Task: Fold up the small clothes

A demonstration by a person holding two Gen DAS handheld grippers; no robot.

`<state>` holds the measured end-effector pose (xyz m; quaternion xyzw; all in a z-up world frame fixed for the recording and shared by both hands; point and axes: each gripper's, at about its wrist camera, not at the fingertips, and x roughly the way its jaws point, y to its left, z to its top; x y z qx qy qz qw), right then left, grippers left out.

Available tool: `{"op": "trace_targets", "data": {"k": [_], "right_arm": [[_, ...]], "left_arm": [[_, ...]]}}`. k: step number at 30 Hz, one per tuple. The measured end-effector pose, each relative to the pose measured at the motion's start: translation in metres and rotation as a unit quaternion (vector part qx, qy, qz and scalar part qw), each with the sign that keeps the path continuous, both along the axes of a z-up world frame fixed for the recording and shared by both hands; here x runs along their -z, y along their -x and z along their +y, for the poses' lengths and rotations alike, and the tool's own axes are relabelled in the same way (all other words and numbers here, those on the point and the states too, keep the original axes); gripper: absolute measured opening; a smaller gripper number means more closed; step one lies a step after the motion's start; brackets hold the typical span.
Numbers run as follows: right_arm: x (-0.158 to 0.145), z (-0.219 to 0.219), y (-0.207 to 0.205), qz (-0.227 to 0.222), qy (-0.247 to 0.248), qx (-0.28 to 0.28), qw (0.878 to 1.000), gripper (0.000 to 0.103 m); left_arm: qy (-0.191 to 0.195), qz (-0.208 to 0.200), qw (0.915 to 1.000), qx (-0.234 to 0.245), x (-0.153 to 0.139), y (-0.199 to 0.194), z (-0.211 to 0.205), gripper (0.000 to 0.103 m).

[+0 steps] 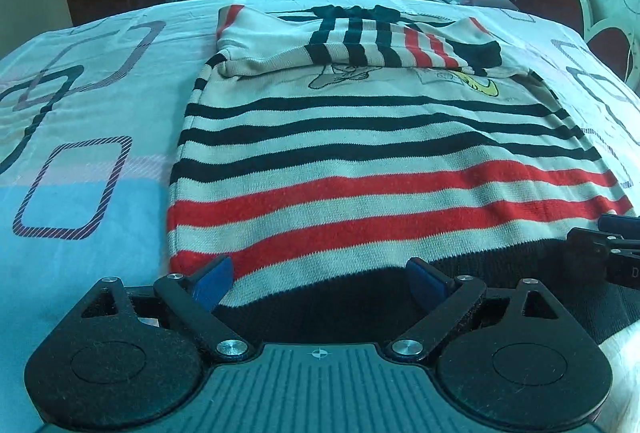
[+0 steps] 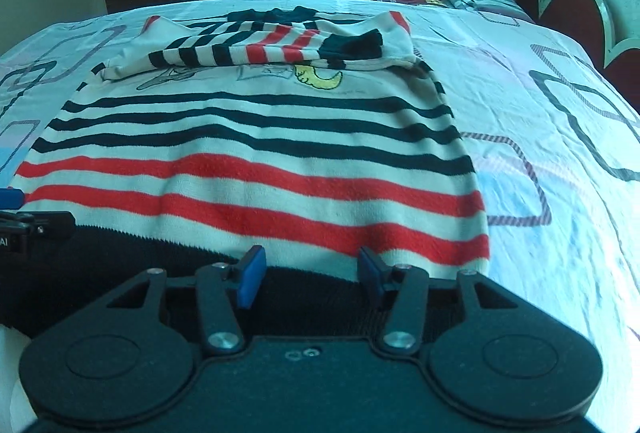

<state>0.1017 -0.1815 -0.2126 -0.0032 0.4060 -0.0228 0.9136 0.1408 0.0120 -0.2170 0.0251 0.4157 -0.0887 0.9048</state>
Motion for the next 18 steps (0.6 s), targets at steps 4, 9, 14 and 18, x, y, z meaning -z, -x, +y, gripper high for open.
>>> {"op": "trace_targets", "data": {"k": [4, 9, 14, 18], "right_arm": [[-0.001, -0.001, 0.008, -0.001, -0.002, 0.01, 1.0, 0.054], [-0.002, -0.001, 0.017, 0.0, -0.003, 0.017, 1.0, 0.061], [-0.008, 0.0, 0.024, -0.004, -0.019, 0.029, 0.999, 0.069], [-0.017, 0.013, 0.026, -0.018, -0.019, 0.015, 1.0, 0.069]], "left_arm": [[-0.001, 0.002, 1.0, -0.002, -0.002, 0.006, 0.002, 0.092], [-0.001, -0.002, 1.0, -0.003, -0.007, 0.016, 0.005, 0.092], [-0.004, -0.009, 0.9999, -0.009, -0.014, 0.024, 0.013, 0.092], [-0.007, -0.012, 0.9998, -0.011, -0.016, 0.026, 0.017, 0.092]]}}
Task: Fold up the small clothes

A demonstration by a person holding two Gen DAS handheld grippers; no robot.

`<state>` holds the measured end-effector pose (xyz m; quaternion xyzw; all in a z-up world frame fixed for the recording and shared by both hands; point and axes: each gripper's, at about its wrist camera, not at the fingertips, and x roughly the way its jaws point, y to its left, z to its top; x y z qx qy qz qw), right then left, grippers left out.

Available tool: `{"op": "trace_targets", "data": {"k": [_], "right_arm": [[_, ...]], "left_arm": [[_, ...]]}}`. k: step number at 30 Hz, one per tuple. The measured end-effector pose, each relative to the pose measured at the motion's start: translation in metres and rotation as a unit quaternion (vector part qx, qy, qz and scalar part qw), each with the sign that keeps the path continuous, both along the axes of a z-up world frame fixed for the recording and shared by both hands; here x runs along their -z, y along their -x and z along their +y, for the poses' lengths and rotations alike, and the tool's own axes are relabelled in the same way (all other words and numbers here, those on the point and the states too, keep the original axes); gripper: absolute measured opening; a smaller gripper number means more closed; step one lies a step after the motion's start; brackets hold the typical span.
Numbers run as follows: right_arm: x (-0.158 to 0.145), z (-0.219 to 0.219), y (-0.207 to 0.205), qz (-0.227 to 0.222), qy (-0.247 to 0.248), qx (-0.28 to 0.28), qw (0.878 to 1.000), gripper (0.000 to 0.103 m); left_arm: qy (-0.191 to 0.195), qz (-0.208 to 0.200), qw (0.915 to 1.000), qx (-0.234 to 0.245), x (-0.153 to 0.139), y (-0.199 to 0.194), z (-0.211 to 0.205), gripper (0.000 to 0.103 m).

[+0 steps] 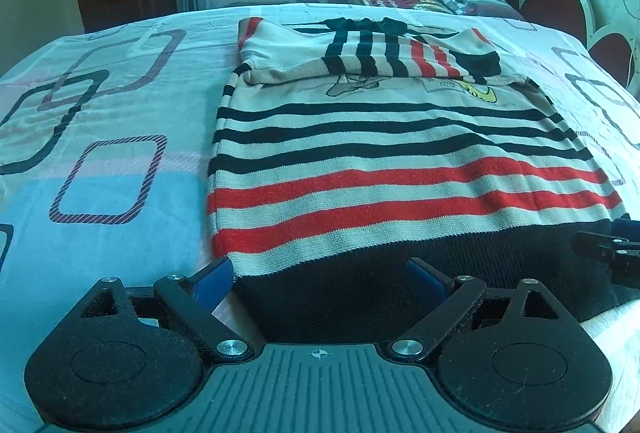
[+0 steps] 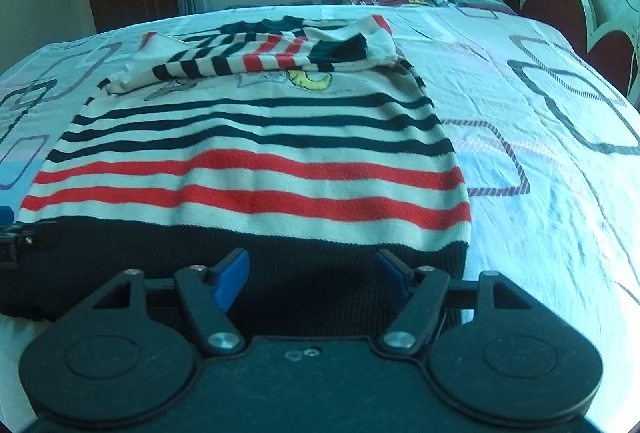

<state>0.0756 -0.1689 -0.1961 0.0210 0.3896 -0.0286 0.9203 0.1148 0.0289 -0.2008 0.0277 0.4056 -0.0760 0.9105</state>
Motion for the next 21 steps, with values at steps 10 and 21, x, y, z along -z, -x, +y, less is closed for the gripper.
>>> {"op": "trace_targets", "data": {"k": [10, 21], "right_arm": [[0.009, 0.008, -0.001, 0.025, 0.003, -0.008, 1.0, 0.069], [-0.002, -0.04, 0.017, 0.009, -0.001, 0.068, 0.998, 0.076]], "left_arm": [[0.025, 0.029, 0.9992, -0.007, 0.013, 0.002, 0.013, 0.092], [0.071, 0.041, 0.9967, 0.005, 0.015, 0.0, 0.02, 0.092]]}}
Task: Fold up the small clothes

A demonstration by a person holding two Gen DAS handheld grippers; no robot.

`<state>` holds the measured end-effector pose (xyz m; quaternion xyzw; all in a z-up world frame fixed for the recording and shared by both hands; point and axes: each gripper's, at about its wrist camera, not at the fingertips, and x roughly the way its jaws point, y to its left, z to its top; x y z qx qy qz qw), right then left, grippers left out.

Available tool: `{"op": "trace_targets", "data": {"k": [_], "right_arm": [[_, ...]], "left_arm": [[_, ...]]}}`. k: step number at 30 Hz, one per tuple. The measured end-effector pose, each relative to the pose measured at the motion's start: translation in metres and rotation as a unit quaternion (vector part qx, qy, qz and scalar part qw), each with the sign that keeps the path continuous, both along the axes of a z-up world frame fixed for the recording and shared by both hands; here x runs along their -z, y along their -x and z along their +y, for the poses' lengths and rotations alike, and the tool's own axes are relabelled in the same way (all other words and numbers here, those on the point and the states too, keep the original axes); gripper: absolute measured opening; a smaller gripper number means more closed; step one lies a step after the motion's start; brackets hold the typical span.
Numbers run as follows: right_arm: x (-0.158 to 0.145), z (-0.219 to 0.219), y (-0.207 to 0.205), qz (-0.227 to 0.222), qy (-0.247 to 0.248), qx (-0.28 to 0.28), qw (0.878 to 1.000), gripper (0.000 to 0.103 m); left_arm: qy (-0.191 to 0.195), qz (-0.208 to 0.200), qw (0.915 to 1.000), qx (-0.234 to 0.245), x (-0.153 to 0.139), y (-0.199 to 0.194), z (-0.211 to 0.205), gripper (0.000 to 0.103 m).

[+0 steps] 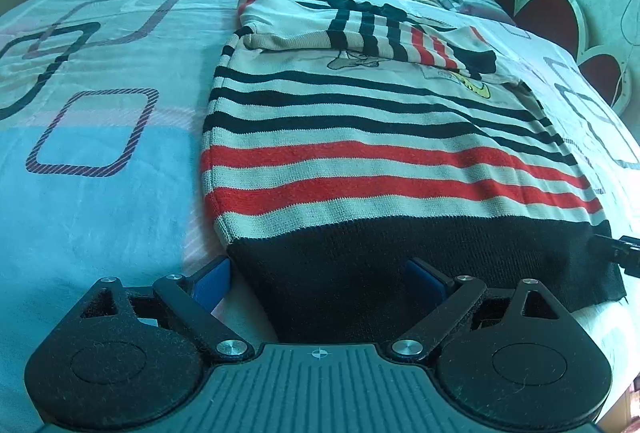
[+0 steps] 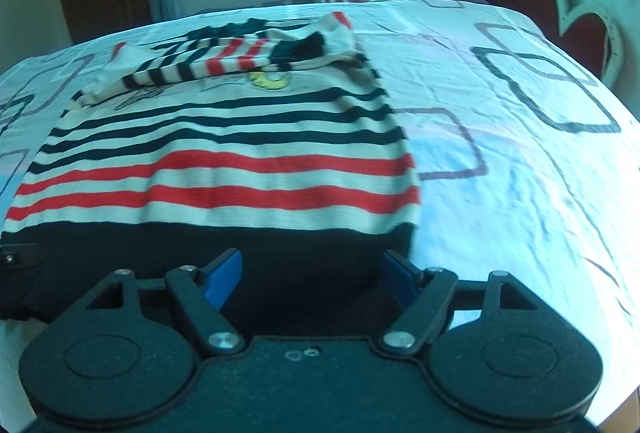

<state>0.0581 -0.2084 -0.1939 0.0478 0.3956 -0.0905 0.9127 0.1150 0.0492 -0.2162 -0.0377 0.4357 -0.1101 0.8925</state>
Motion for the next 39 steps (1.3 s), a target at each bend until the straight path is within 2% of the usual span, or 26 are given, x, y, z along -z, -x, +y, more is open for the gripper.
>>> {"op": "trace_targets", "data": {"k": [9, 12, 14, 16, 17, 18, 22, 24, 27, 29, 30, 32, 34, 36, 39], "right_arm": [[0.015, -0.043, 0.001, 0.023, -0.035, 0.048, 0.998, 0.079], [0.021, -0.047, -0.001, 0.029, -0.061, 0.047, 0.997, 0.083], [0.022, -0.043, -0.003, 0.033, -0.057, 0.03, 0.997, 0.082], [0.021, -0.038, -0.005, 0.037, -0.052, 0.01, 0.998, 0.077], [0.02, -0.038, -0.005, 0.038, -0.054, 0.003, 0.998, 0.072], [0.019, -0.037, -0.005, 0.04, -0.057, -0.002, 0.998, 0.068], [0.016, -0.042, -0.005, 0.044, -0.074, -0.011, 0.996, 0.058], [0.014, -0.041, -0.006, 0.048, -0.078, -0.02, 0.996, 0.048], [0.014, -0.042, -0.007, 0.053, -0.077, -0.029, 0.995, 0.047], [0.012, -0.046, -0.006, 0.055, -0.076, -0.025, 0.995, 0.05], [0.011, -0.049, -0.004, 0.054, -0.073, -0.018, 0.996, 0.057], [0.012, -0.056, -0.003, 0.057, -0.073, -0.007, 0.996, 0.063], [0.015, -0.058, -0.002, 0.059, -0.084, -0.003, 0.995, 0.063], [0.016, -0.054, -0.003, 0.063, -0.089, -0.008, 0.994, 0.066], [0.014, -0.043, -0.005, 0.063, -0.101, -0.021, 0.993, 0.066]], "left_arm": [[0.031, 0.013, 0.9993, 0.015, 0.0, -0.002, 0.008, 0.092], [0.039, 0.019, 0.999, 0.016, 0.0, -0.003, 0.009, 0.092], [0.051, 0.022, 0.9983, 0.015, -0.001, -0.002, 0.013, 0.092], [0.065, 0.026, 0.9975, 0.011, -0.001, 0.0, 0.018, 0.09], [0.064, 0.027, 0.9975, 0.008, -0.001, 0.002, 0.02, 0.079], [0.063, 0.028, 0.9976, 0.007, -0.002, 0.003, 0.022, 0.073], [0.089, 0.047, 0.9949, 0.0, -0.002, 0.002, 0.032, 0.069], [0.096, 0.054, 0.9939, -0.003, -0.001, 0.002, 0.031, 0.069], [0.084, 0.054, 0.9951, 0.001, -0.001, 0.006, 0.026, 0.069], [0.076, 0.055, 0.9956, 0.003, -0.002, 0.007, 0.026, 0.069], [0.073, 0.055, 0.9958, 0.002, -0.003, 0.008, 0.027, 0.069], [0.077, 0.058, 0.9954, -0.003, -0.003, 0.008, 0.03, 0.069], [0.077, 0.058, 0.9953, -0.004, -0.002, 0.008, 0.029, 0.071], [0.086, 0.056, 0.9947, -0.004, -0.001, 0.009, 0.026, 0.081], [0.105, 0.055, 0.9929, -0.007, 0.001, 0.01, 0.023, 0.081]]}}
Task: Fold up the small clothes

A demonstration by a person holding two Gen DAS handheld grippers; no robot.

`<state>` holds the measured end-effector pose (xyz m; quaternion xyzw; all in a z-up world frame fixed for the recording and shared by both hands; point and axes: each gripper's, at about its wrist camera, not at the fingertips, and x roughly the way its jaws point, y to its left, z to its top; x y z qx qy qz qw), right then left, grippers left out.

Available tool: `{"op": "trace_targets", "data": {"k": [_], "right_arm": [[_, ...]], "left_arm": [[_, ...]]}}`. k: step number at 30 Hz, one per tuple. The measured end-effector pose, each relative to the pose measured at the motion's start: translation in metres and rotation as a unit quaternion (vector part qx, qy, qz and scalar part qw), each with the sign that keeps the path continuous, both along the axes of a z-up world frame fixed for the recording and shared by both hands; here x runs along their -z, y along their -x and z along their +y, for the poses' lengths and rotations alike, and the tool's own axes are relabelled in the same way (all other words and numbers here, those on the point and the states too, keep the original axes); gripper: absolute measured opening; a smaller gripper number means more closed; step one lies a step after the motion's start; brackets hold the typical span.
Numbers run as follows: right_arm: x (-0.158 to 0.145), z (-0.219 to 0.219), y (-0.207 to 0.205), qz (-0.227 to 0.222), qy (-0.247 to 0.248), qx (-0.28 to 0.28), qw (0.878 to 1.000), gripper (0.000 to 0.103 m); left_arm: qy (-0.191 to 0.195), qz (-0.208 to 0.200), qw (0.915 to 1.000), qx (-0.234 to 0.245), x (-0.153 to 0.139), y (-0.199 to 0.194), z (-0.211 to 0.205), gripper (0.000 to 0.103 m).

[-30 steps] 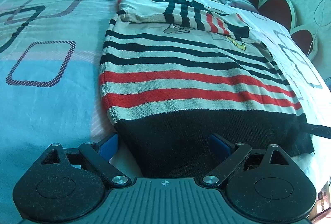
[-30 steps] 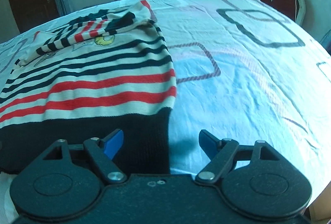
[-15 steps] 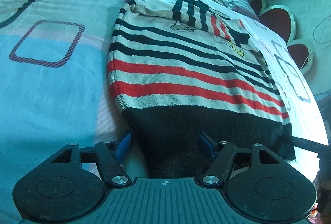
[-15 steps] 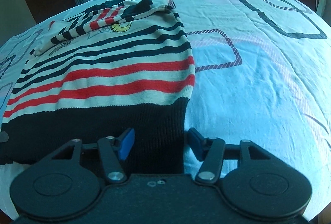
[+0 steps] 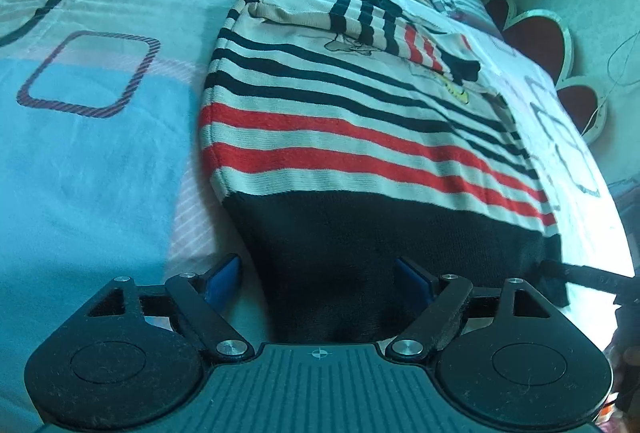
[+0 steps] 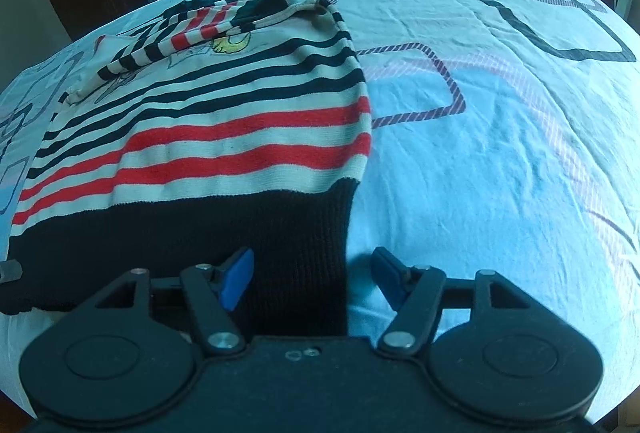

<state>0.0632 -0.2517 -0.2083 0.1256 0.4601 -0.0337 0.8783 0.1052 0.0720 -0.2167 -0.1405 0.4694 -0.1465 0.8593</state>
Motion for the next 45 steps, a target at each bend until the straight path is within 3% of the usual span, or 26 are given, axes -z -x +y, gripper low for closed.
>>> {"op": "trace_targets", "data": {"k": [1, 3, 4, 5, 6, 10, 15, 16, 17, 18, 21, 22, 23, 25, 26, 28, 29, 36, 45], "right_arm": [[0.0, 0.003, 0.0, -0.001, 0.002, -0.003, 1.0, 0.065], [-0.002, 0.007, 0.0, -0.002, 0.002, -0.009, 1.0, 0.053], [-0.003, 0.007, 0.0, -0.003, -0.005, -0.012, 1.0, 0.047], [-0.003, 0.006, -0.001, -0.002, -0.011, -0.014, 1.0, 0.038], [-0.003, 0.005, -0.001, 0.0, -0.013, -0.014, 1.0, 0.034], [-0.001, -0.001, -0.004, -0.004, -0.02, -0.006, 1.0, 0.038], [-0.001, 0.008, -0.005, 0.004, 0.003, -0.021, 1.0, 0.038], [-0.002, 0.007, -0.004, 0.007, 0.0, -0.024, 1.0, 0.035], [-0.004, 0.006, -0.003, 0.009, -0.008, -0.03, 0.999, 0.021], [-0.006, 0.006, -0.001, 0.008, -0.018, -0.034, 0.999, 0.012], [-0.008, 0.002, 0.001, 0.003, -0.012, -0.03, 0.999, 0.013], [-0.005, 0.001, 0.0, 0.004, -0.008, -0.027, 1.0, 0.016], [-0.002, -0.002, -0.002, 0.009, -0.019, -0.024, 0.999, 0.026], [0.0, -0.004, -0.004, 0.006, -0.041, -0.018, 0.999, 0.029], [-0.001, -0.004, -0.005, 0.006, -0.046, -0.018, 0.999, 0.028], [-0.002, -0.005, -0.007, 0.007, -0.071, -0.02, 0.997, 0.015], [-0.004, -0.006, -0.008, 0.003, -0.085, -0.022, 0.996, 0.013], [-0.035, -0.017, -0.028, -0.064, -0.149, -0.015, 0.987, 0.012], [-0.066, -0.031, -0.101, -0.138, -0.168, -0.006, 0.976, 0.012]], "left_arm": [[0.008, 0.0, 1.0, -0.002, 0.0, 0.0, 0.0, 0.081], [0.019, 0.002, 0.9998, 0.002, 0.0, 0.0, 0.0, 0.079], [0.028, 0.005, 0.9996, 0.003, 0.0, 0.0, 0.001, 0.073], [0.037, 0.011, 0.9992, 0.003, 0.0, 0.0, 0.003, 0.06], [0.043, 0.014, 0.999, 0.001, 0.001, -0.001, 0.005, 0.058], [0.061, 0.023, 0.9978, -0.003, 0.005, -0.008, 0.01, 0.058], [0.057, 0.014, 0.9982, 0.01, 0.003, -0.012, 0.0, 0.058], [0.06, 0.013, 0.9981, 0.011, 0.003, -0.012, 0.0, 0.053], [0.059, 0.015, 0.998, 0.014, 0.003, -0.012, -0.001, 0.037], [0.062, 0.02, 0.9977, 0.021, 0.004, -0.013, -0.001, 0.031], [0.057, 0.017, 0.9979, 0.023, 0.009, -0.014, -0.002, 0.031], [0.056, 0.016, 0.998, 0.024, 0.009, -0.015, -0.004, 0.031], [0.055, 0.016, 0.9981, 0.025, 0.008, -0.016, -0.005, 0.031], [0.054, 0.016, 0.998, 0.027, 0.008, -0.018, -0.007, 0.031], [0.055, 0.015, 0.998, 0.027, 0.007, -0.018, -0.007, 0.031], [0.055, 0.002, 0.9979, 0.034, 0.001, -0.017, -0.008, 0.029], [0.053, -0.009, 0.9979, 0.037, -0.004, -0.016, -0.009, 0.018], [0.038, -0.107, 0.9927, 0.042, -0.052, -0.034, -0.015, 0.016], [0.041, -0.167, 0.985, 0.015, -0.082, -0.1, -0.027, 0.012]]}}
